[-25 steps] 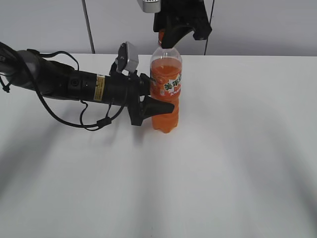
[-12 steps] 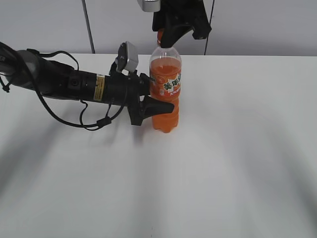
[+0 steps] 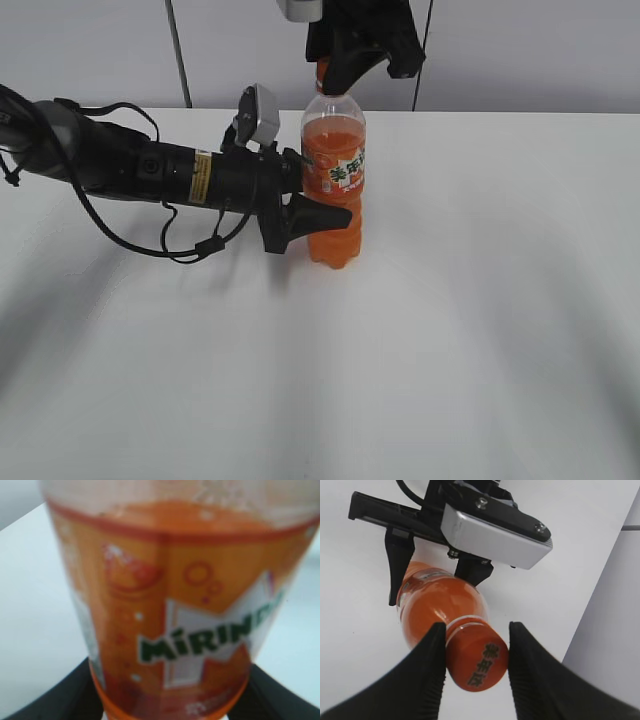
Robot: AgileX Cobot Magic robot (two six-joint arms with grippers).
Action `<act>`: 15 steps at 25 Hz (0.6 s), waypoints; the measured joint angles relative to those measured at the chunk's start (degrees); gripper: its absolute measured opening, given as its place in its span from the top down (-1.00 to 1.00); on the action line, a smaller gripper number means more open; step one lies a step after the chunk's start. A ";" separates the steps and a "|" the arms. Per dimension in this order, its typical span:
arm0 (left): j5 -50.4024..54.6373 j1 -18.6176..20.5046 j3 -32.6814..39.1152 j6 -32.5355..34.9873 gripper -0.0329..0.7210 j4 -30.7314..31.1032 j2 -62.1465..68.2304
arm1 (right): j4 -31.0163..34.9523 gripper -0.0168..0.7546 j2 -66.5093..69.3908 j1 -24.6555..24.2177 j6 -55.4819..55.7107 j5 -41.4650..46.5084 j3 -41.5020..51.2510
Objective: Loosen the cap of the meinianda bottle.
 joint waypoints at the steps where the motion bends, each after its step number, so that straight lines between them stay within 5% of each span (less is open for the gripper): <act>1: 0.00 0.00 0.00 -0.06 -0.16 0.01 0.00 | 0.00 0.23 0.00 0.00 0.07 0.00 0.00; 15: -0.11 -0.19 0.00 0.10 -0.16 0.73 -0.01 | 0.82 0.26 -2.94 0.00 1.87 -1.94 -1.05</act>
